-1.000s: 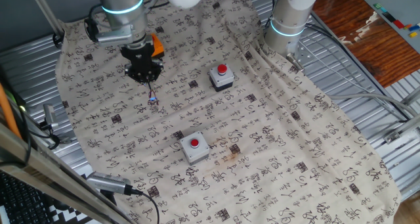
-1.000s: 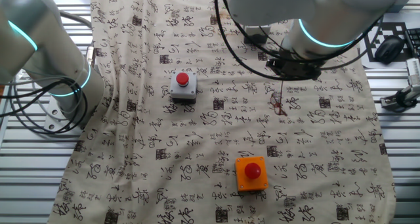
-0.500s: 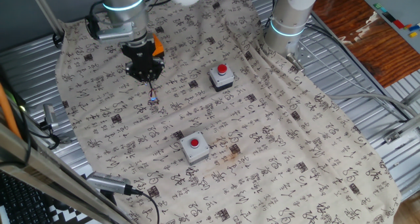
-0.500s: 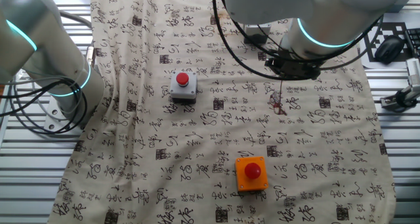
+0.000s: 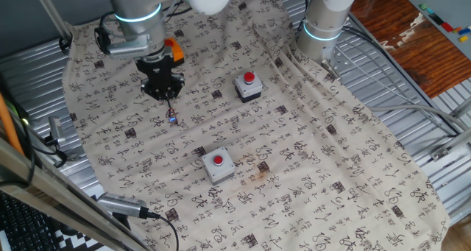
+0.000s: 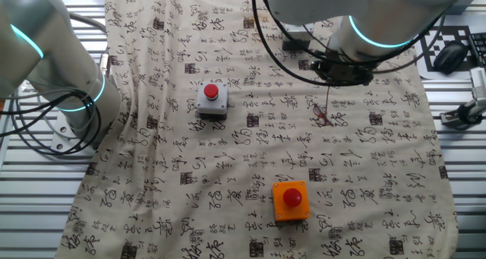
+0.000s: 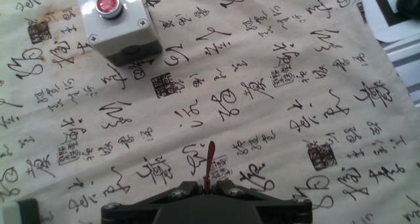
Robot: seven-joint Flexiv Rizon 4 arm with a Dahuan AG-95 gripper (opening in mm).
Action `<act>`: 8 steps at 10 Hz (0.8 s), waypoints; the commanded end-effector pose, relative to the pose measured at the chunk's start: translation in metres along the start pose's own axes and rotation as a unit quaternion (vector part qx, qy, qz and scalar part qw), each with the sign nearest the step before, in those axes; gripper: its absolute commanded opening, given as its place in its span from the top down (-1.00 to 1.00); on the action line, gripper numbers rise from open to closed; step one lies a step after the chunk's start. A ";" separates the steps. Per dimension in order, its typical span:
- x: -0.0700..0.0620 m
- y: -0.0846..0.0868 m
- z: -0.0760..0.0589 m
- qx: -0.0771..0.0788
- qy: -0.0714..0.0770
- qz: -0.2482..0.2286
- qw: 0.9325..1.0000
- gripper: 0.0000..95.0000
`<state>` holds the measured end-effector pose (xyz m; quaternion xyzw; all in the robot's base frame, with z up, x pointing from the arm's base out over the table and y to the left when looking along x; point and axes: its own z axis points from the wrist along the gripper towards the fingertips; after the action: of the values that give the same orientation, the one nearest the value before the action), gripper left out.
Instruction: Unfold the leg of the glasses (with one hand)
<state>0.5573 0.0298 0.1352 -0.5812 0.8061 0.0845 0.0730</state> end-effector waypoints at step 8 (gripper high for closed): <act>0.000 0.001 -0.007 -0.008 -0.024 0.001 1.000 1.00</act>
<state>0.5565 0.0290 0.1417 -0.5787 0.8038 0.1061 0.0879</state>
